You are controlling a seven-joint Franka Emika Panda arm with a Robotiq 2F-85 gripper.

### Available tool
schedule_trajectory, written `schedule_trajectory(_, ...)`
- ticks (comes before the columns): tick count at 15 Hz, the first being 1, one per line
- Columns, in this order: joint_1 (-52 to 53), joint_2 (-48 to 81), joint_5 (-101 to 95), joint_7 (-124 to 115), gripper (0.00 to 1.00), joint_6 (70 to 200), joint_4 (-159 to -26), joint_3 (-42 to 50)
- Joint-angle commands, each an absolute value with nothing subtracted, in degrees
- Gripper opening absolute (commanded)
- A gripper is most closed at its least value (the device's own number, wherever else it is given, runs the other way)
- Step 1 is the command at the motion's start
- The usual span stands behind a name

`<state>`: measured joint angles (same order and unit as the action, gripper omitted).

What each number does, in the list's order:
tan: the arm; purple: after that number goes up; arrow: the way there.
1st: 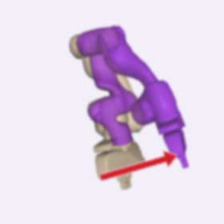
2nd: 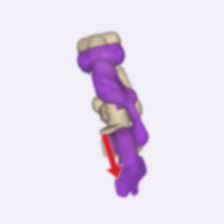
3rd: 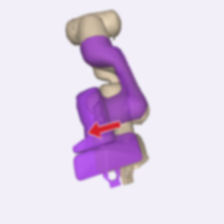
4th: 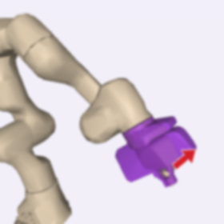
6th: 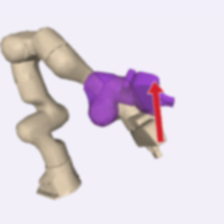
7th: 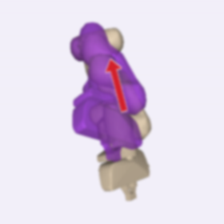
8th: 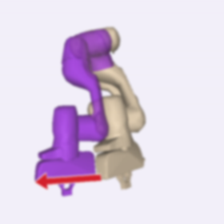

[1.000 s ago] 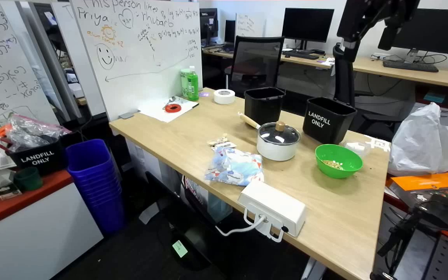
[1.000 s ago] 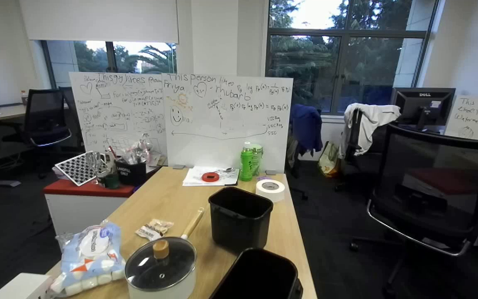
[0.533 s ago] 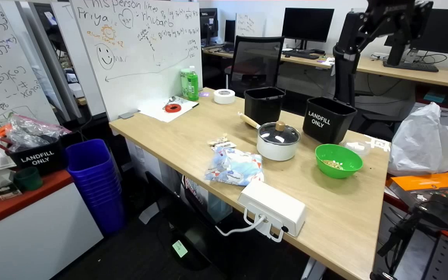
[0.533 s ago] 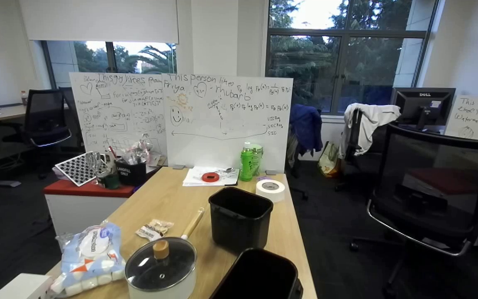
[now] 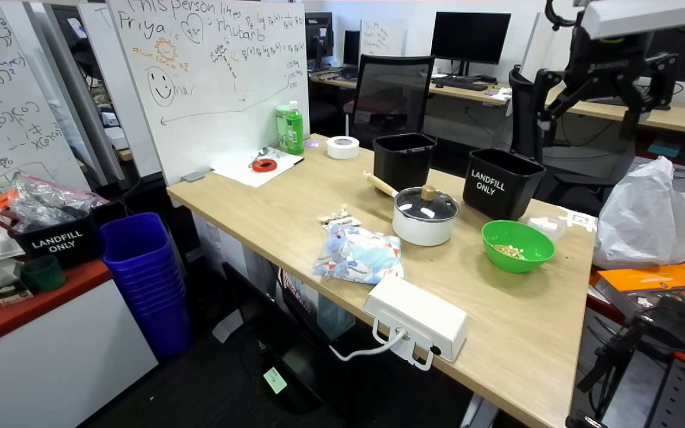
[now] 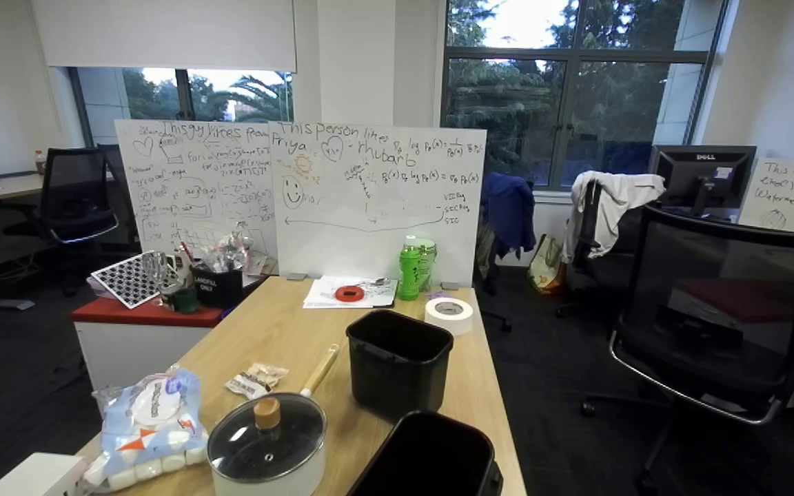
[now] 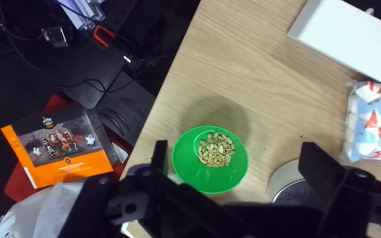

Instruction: Move the green bowl to the left

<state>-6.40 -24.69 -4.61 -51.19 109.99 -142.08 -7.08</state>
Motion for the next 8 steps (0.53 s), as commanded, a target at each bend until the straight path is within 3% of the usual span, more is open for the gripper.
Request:
schedule_trajectory(1, -5.8, -24.7, -4.8, -51.9, 1.00, 110.0, -142.0, -6.7)
schedule_trajectory(8, -5.8, -24.8, -4.8, -52.4, 1.00, 110.0, -142.0, -6.7)
